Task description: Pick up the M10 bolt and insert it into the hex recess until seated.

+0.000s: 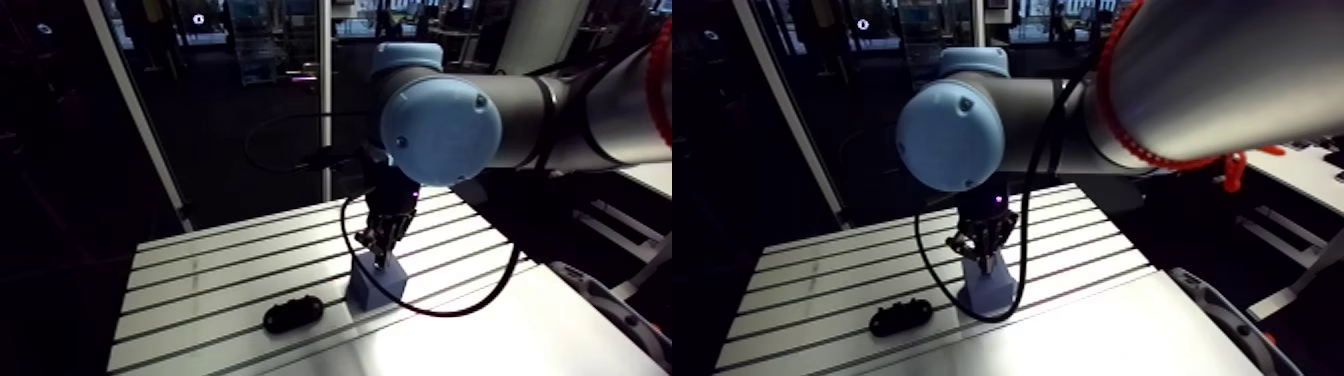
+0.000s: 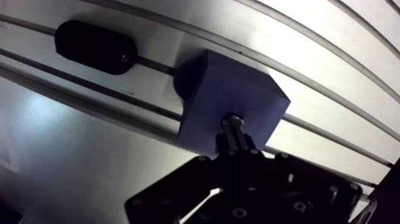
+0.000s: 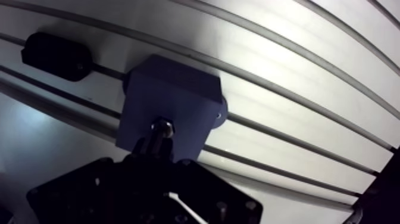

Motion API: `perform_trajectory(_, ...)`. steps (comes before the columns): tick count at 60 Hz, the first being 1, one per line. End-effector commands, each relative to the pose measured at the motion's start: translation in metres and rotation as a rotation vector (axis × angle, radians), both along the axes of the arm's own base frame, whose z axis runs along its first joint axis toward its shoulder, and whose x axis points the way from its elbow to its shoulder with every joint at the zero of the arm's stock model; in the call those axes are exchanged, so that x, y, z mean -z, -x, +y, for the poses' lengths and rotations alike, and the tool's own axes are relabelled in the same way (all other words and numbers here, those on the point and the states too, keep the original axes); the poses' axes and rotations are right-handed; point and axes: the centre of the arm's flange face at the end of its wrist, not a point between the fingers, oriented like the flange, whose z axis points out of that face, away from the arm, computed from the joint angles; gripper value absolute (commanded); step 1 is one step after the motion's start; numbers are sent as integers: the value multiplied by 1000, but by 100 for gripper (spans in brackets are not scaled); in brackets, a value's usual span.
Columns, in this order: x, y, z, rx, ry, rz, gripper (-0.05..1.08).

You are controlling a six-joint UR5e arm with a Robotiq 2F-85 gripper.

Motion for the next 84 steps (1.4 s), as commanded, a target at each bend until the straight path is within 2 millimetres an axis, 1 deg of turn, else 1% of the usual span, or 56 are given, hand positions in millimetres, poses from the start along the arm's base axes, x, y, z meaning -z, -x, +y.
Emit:
perform_trajectory(1, 1, 0, 0, 1, 0, -1, 107)
perform_trajectory(37, 4, 0, 0, -1, 1, -5, 107)
perform_trajectory(43, 9, 0, 0, -1, 4, -15, 107)
perform_trajectory(56, 11, 1, 0, -1, 7, -18, 107)
perform_trajectory(84, 2, 2, 2, -10, 2, -2, 107)
